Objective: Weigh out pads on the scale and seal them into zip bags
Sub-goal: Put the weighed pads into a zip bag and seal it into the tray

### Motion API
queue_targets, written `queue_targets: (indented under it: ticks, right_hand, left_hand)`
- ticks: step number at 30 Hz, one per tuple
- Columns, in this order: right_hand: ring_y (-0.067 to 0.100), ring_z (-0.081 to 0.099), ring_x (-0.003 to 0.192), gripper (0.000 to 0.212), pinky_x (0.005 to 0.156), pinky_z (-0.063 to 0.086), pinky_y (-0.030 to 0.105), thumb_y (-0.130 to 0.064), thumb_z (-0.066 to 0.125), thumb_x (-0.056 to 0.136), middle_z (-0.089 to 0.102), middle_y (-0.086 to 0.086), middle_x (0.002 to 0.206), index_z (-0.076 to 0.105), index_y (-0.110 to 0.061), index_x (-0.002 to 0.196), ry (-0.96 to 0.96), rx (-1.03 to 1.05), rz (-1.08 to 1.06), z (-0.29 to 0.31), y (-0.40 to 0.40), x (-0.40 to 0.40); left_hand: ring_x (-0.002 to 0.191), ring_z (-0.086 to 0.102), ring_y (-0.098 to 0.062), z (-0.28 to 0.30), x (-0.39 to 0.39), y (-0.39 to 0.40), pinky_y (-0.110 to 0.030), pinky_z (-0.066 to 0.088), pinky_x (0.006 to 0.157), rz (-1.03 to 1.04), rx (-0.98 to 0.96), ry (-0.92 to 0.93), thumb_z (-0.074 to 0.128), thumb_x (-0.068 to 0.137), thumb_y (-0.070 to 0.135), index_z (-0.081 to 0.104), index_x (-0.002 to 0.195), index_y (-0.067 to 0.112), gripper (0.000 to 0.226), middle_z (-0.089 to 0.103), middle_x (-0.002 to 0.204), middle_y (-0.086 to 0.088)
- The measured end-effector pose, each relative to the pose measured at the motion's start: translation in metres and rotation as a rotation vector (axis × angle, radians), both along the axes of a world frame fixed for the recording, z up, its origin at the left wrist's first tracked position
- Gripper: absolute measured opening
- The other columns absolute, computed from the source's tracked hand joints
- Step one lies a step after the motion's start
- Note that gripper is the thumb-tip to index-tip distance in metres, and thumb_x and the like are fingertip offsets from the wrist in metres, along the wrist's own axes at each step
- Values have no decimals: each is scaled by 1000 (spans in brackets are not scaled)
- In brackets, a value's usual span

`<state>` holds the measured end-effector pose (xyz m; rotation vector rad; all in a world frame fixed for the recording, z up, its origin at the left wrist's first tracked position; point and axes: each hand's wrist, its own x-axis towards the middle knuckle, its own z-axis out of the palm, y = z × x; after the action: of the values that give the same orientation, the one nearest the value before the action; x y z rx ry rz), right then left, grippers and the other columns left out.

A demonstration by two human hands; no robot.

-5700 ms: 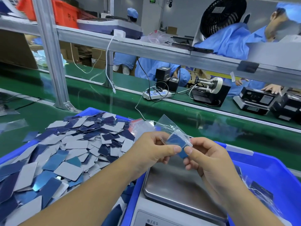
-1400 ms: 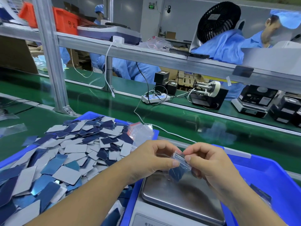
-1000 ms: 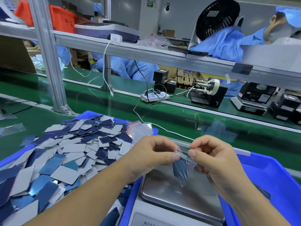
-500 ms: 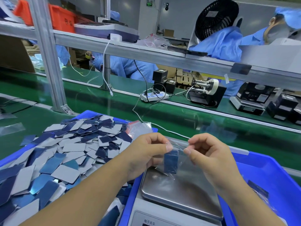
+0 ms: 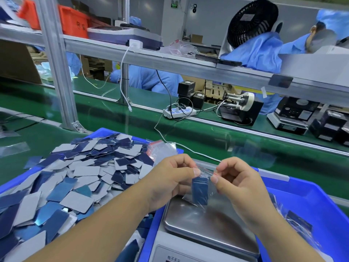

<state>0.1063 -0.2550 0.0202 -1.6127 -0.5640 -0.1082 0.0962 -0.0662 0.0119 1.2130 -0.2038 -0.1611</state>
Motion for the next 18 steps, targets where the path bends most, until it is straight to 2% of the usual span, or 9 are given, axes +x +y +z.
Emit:
queue_targets:
  ticks: [3,8,12,14,18]
  right_hand:
    - [13,50,63,13,57,44,26,-13,70,74,61,-2,70,63,-24,76,-25,-13,-13,-1,0,-1]
    - [14,53,64,14,58,45,27,-14,70,76,63,-1,73,63,-25,78,20,-1,24,-3,2,-2]
    - [12,52,64,14,59,45,27,-14,70,73,63,-1,72,63,-25,77,-26,-23,-27,-4,2,-1]
    - [11,52,63,14,59,45,25,-15,71,72,62,0,70,62,-24,77,-49,-29,-47,-4,2,-1]
    - [13,51,62,16,57,45,27,-28,74,66,62,1,67,61,-25,75,-80,-50,-58,-3,1,-3]
  left_hand:
    - [75,61,-27,0,0,-2,-36,56,64,-11,-18,-11,69,77,10,63,69,17,13,47,89,-17]
    - [64,59,-21,-2,0,-3,-33,51,58,-15,-24,1,66,78,11,60,68,20,15,51,77,-9]
    - [64,57,-19,-4,-1,-7,-37,43,65,-29,31,-22,68,80,13,62,72,22,14,53,71,-1]
    - [66,57,-19,-5,-2,-8,-41,45,69,-11,62,-41,70,80,14,65,73,22,12,55,71,1]
    - [71,56,-24,-5,-3,-7,-46,46,73,8,95,-67,72,78,15,66,72,21,11,54,77,-8]
